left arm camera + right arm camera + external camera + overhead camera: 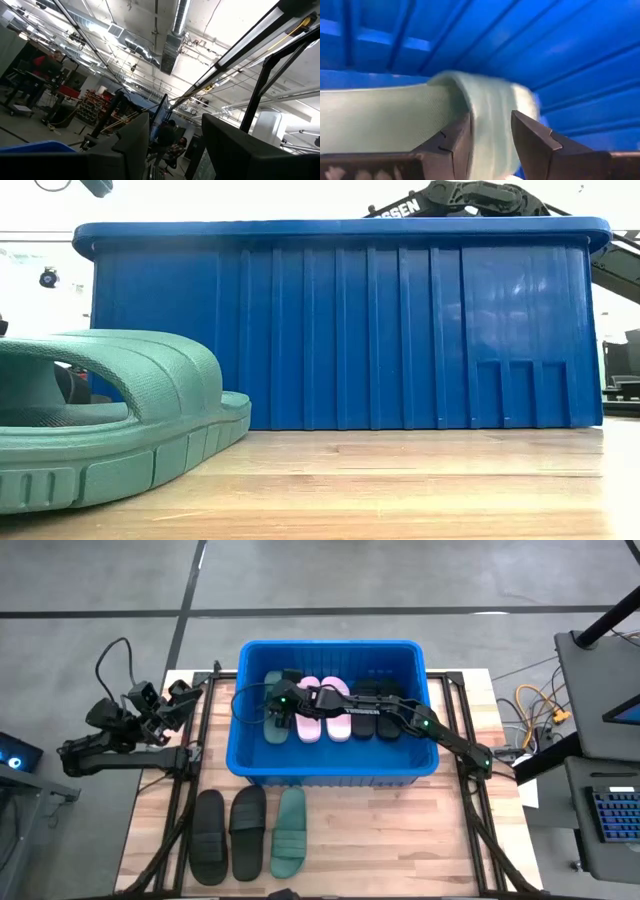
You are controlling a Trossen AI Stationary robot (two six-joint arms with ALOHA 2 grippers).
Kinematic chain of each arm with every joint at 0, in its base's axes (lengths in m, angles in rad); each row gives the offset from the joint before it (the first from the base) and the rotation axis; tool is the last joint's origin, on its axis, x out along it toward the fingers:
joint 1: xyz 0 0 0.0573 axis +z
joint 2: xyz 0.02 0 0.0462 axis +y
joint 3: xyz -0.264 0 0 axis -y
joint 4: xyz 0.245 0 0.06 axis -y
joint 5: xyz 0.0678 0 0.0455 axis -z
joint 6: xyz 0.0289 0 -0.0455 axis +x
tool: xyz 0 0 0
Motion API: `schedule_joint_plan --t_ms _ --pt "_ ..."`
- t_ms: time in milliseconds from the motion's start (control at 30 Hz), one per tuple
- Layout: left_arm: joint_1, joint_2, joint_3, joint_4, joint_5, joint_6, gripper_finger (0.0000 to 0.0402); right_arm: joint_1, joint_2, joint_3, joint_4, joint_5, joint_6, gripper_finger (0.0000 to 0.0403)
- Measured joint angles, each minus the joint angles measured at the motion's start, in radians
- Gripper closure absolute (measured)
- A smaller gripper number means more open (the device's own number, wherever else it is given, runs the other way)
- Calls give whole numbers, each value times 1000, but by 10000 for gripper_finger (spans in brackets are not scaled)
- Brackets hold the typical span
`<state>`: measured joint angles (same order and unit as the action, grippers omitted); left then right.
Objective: Pick and place slides into bin
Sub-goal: Put the right green slipper into the blue bin, then put the green slipper into the blue bin
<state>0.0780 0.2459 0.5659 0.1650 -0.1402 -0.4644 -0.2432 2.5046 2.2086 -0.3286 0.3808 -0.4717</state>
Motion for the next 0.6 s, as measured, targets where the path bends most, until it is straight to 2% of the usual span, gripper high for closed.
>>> schedule_joint_plan --t_ms 200,433,600 --pt "0 0 0 1 0 0 233 -4 -7 10 -55 -124 65 268" --pt "0 0 0 1 0 0 233 -6 -14 12 -80 -127 93 270" --pt "0 0 0 1 1 0 233 -4 -77 12 -71 -130 129 280"
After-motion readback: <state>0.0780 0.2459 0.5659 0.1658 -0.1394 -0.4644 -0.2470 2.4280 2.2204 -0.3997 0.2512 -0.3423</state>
